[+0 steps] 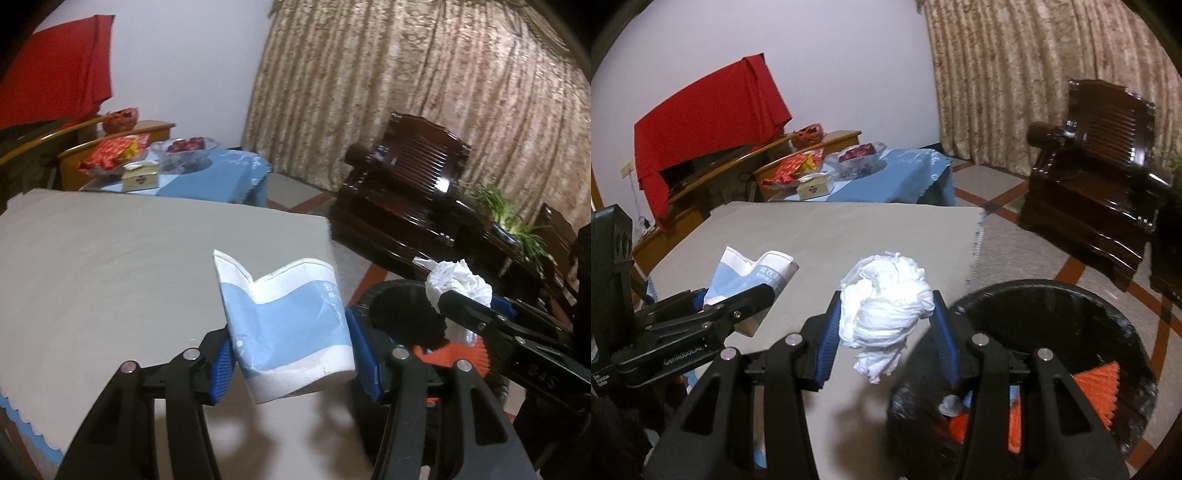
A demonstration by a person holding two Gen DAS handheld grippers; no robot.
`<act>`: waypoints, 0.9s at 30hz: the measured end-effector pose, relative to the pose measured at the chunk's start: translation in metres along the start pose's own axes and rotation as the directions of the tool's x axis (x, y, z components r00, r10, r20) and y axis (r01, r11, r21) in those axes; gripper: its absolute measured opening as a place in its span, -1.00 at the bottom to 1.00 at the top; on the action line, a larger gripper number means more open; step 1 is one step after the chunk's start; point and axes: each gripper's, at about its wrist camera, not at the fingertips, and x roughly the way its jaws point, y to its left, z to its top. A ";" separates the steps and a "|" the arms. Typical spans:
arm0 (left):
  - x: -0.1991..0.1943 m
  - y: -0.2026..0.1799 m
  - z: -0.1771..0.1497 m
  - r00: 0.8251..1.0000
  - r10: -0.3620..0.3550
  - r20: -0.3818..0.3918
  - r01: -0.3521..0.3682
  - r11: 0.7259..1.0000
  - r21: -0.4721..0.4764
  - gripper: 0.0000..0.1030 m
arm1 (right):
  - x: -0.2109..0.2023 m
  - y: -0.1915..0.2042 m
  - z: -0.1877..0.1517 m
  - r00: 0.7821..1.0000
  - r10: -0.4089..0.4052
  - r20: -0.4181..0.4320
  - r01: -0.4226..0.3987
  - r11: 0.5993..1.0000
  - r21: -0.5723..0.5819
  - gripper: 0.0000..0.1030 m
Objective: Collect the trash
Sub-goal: 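Carry the tissue and paper cup over the bin and release both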
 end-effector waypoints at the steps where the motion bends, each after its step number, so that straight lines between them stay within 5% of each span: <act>1: 0.000 -0.007 0.000 1.000 -0.012 -0.001 0.012 1.000 0.010 0.06 | -0.005 -0.004 -0.002 1.000 -0.009 0.004 0.009 1.000 0.007 -0.13; 27: 0.040 -0.119 -0.009 0.975 -0.218 -0.048 0.223 0.960 0.172 0.08 | -0.063 -0.112 -0.031 0.970 -0.241 0.035 0.234 0.963 0.136 -0.12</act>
